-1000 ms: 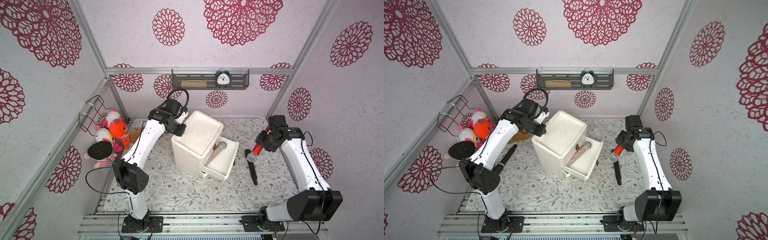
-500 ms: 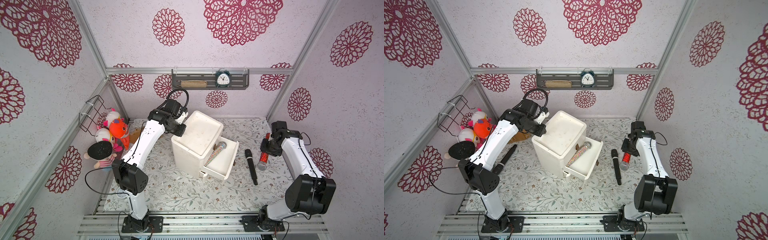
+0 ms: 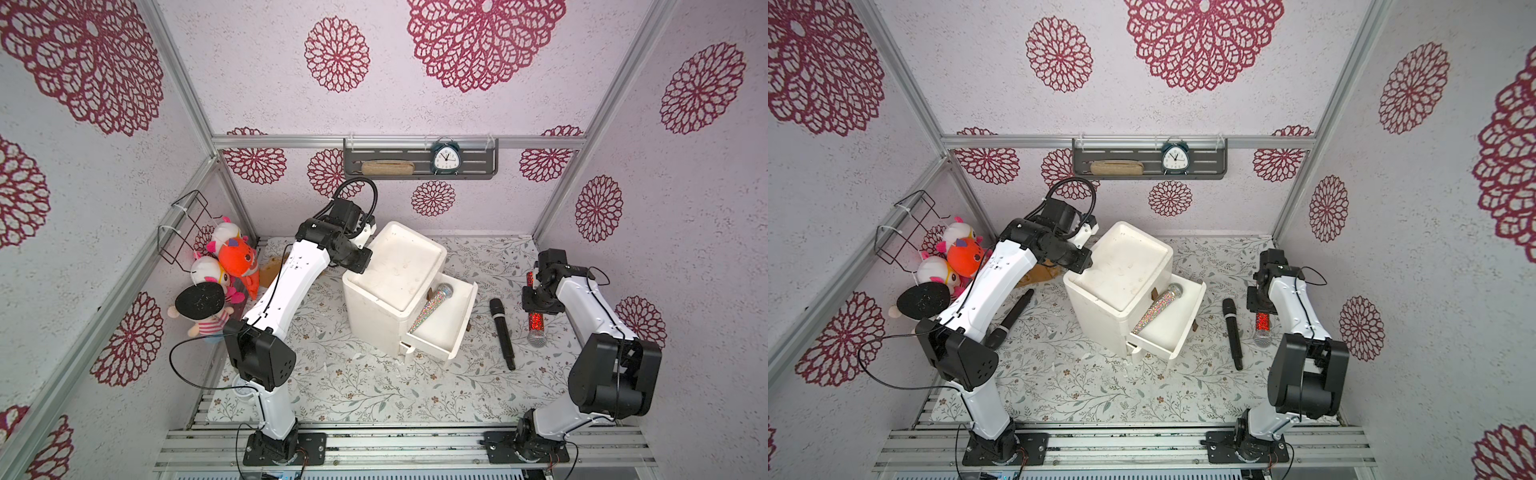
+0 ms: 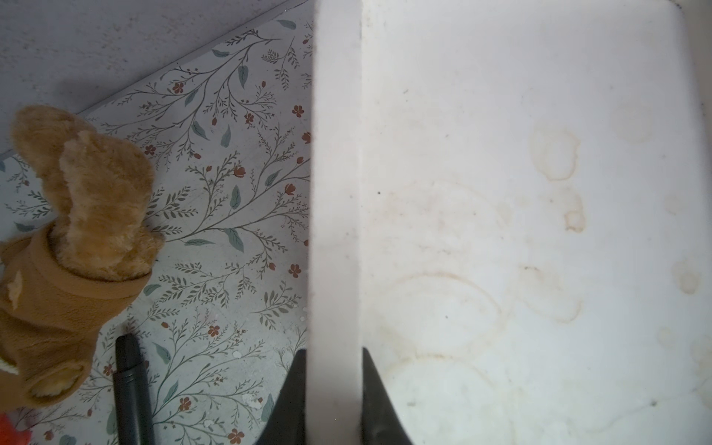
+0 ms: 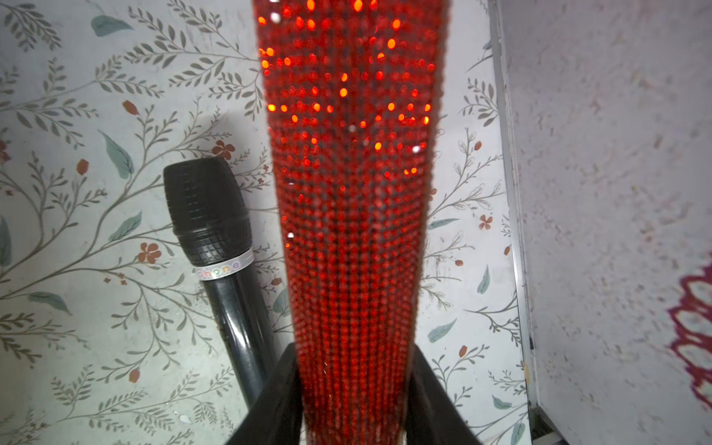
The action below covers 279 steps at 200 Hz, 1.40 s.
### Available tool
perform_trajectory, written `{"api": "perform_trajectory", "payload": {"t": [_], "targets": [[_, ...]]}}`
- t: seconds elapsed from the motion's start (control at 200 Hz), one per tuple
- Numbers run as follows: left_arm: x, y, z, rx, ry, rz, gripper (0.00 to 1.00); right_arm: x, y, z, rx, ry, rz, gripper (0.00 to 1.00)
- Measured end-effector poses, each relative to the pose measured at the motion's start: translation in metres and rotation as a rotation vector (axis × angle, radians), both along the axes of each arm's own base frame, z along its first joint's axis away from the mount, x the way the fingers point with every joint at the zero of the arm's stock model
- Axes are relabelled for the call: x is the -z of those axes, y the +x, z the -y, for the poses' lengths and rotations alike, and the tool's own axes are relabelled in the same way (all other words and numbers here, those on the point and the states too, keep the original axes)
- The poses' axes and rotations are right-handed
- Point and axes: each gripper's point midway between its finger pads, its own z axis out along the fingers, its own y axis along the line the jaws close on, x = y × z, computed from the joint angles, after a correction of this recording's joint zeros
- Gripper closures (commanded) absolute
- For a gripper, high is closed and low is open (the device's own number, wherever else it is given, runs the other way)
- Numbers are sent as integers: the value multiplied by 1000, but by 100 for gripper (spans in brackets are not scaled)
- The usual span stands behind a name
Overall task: Take the microphone out of the drawer
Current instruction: Place the microphone at the center of the board.
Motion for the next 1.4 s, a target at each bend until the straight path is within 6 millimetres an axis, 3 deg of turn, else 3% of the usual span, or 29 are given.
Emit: {"api": "perform_trajectory", "payload": {"t": [0.21, 0.545, 1.181, 1.396], "targets": [[0, 0, 0, -1, -1, 6, 100, 5, 7, 7, -16, -35, 28, 100], [0, 0, 0, -1, -2, 11, 100, 47, 8, 9, -71, -48, -54, 100], [0, 0, 0, -1, -3, 12, 100, 93, 2, 1, -148, -41, -150, 100], [0, 0, 0, -1, -3, 12, 100, 100, 3, -2, -166, -44, -169, 89]]}}
